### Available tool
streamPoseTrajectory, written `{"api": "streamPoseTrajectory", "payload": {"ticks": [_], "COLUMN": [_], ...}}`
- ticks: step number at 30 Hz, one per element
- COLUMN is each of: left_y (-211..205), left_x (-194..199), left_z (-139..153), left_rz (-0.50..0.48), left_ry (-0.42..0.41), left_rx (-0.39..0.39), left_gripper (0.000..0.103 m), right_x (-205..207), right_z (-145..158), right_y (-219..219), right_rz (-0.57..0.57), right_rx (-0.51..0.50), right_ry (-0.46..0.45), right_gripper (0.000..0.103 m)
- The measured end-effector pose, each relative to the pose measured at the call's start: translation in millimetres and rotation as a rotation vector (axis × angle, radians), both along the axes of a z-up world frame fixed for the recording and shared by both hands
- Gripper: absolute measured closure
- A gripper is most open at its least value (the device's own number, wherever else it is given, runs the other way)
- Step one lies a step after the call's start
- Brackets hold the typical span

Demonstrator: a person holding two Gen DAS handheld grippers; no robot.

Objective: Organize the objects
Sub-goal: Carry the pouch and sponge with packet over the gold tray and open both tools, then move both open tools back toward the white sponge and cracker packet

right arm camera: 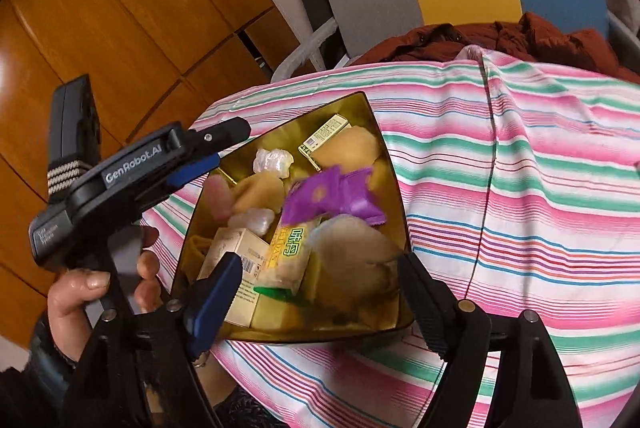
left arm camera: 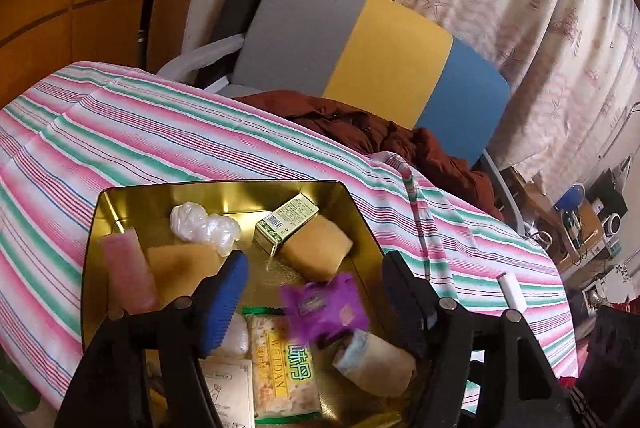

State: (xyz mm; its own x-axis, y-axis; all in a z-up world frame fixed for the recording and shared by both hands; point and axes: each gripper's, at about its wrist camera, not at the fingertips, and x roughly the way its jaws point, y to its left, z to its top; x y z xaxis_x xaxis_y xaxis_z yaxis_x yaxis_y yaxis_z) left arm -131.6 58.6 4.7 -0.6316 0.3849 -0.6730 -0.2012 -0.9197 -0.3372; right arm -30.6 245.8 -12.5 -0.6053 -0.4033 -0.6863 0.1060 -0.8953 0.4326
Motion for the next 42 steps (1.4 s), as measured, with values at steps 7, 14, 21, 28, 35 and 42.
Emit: {"api": "streamPoseTrajectory", "payload": {"ticks": [7, 14, 21, 28, 35, 42], "left_y": [-4, -7, -4, 8, 23, 37], "left_x": [34, 58, 72, 80, 87, 93], "left_z": [-2, -5, -4, 0, 1, -4], "left_rz": [0.037, 0.034, 0.009, -0.033, -0.096, -0.159], "left_ry": [0.052, 0.066, 0.087, 0.112, 0.126, 0.113], "left_rx": [-0.131, -0.183, -0.212, -0.235, -0.247, -0.241], "left_gripper": [0.034, 0.034, 0.034, 0.034, 0.034, 0.034], "right_x": [5, 15, 23, 30, 37, 43], "right_z": [0, 2, 6, 4, -4, -8], "right_y": [-12, -18, -16, 4, 39, 73], "right_rz": [0.013, 0.009, 0.005, -0.011, -0.050, -0.092], "right_rx": [0.089, 0.155, 0.197, 0.230, 0.245, 0.250], "right_ry": [0.040, 0.070, 0.094, 0.089, 0.041, -0.011], "right_gripper": [0.021, 0.017, 0.016, 0.014, 0.012, 0.012]}}
